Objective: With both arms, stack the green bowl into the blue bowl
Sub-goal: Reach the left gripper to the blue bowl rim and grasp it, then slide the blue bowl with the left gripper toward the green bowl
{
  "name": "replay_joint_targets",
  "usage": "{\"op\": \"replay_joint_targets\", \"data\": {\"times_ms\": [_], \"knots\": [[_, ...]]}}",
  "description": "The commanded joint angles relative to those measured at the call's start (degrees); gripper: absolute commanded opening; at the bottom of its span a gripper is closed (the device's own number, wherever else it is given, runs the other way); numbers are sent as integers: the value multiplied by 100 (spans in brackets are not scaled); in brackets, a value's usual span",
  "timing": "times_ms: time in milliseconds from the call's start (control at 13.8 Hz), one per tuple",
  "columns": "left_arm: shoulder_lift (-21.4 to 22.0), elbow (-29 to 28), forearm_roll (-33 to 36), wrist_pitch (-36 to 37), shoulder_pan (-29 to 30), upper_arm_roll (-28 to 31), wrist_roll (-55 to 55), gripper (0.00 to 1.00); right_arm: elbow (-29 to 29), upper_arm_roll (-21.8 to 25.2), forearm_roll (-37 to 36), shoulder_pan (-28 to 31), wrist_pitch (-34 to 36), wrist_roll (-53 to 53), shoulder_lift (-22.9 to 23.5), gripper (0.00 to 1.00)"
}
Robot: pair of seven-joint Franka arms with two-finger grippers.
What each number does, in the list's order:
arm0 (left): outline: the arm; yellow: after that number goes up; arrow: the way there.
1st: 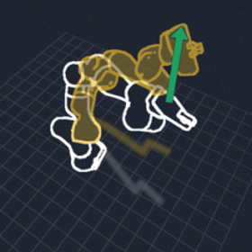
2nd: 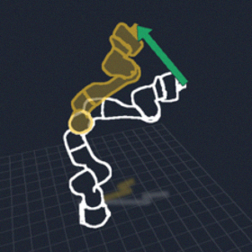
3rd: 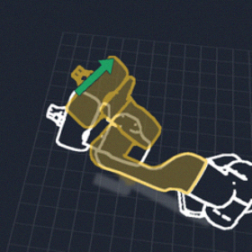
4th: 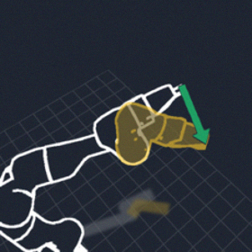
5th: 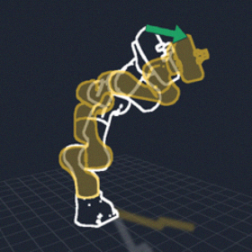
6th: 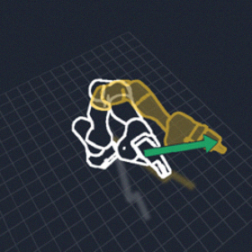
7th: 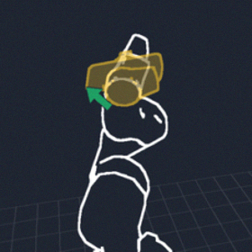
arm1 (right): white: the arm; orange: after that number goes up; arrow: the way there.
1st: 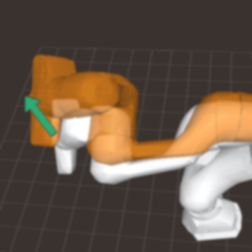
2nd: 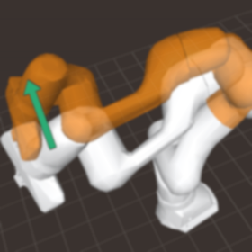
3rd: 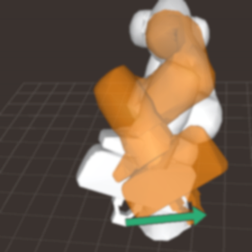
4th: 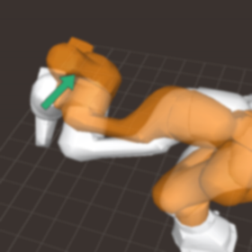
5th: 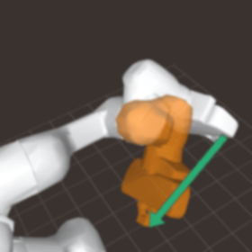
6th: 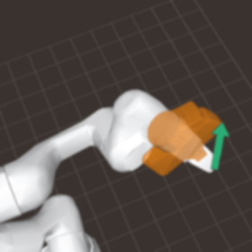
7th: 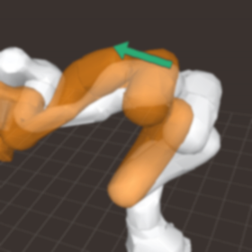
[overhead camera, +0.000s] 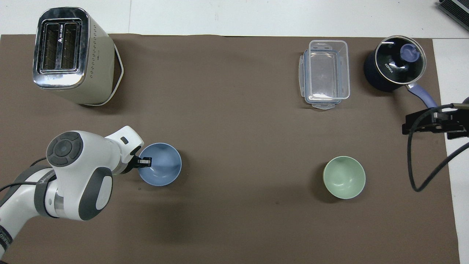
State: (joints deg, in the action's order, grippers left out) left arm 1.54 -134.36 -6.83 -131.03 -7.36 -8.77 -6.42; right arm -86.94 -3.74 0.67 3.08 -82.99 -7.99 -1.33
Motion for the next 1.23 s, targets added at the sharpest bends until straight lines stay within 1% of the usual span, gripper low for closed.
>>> {"op": "replay_joint_targets", "data": {"times_ms": [0,145,217,290,580,725,942,1014,1159], "knots": [[240,418,-55,761,-20,68,-53,0,108,-21,91,61,90,43,54,100],[416,760,-55,1306,-20,60,-245,0,108,-12,91,70,81,52,54,100],[495,832,-55,1535,-72,42,-412,0,108,-12,91,70,90,52,54,100],[548,841,-64,1580,-107,7,-518,0,108,-12,91,70,81,52,54,100],[592,815,-414,1353,-747,-46,-1036,0,81,-12,91,70,90,61,27,100],[532,719,-468,994,-1230,-46,-1422,0,46,-12,91,70,90,61,27,100],[339,298,-468,90,-2082,-37,-2064,0,2,-4,91,70,81,69,1,100],[190,253,-468,-183,-2277,-37,-2126,0,-7,-3,91,79,81,69,1,100],[-127,244,-468,-501,-2550,-37,-2285,0,-94,-3,82,79,29,52,-60,100]]}}
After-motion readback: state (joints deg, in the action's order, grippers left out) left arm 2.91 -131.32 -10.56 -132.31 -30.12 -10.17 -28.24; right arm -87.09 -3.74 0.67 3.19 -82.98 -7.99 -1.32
